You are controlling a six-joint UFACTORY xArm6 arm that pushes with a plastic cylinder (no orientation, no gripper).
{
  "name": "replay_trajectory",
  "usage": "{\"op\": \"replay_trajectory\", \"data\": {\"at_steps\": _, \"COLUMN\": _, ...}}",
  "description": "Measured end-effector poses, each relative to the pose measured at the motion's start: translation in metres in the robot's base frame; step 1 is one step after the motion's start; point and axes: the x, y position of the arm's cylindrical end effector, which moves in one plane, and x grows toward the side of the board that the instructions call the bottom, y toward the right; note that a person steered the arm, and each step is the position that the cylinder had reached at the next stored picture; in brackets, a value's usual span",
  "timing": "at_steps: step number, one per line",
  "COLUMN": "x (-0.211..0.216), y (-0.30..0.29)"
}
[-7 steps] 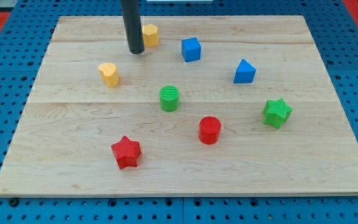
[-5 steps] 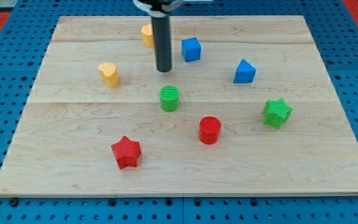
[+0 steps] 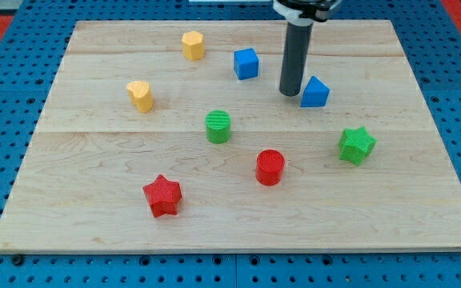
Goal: Slide the blue cube to the right of the yellow hexagon
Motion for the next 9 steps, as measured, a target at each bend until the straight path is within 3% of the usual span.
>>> {"op": "replay_trajectory", "data": {"at_steps": 1, "x": -0.021, "y": 0.003}}
{"op": "replay_trajectory", "data": {"at_steps": 3, "x": 0.012, "y": -0.039}}
{"op": "replay_trajectory", "data": {"at_steps": 4, "x": -0.037, "y": -0.045}}
{"op": "replay_trajectory", "data": {"at_steps": 6, "x": -0.039, "y": -0.106}}
{"op": "replay_trajectory", "data": {"at_steps": 7, "x": -0.053, "y": -0.107}}
{"op": "replay_trajectory", "data": {"at_steps": 9, "x": -0.056, "y": -0.048}}
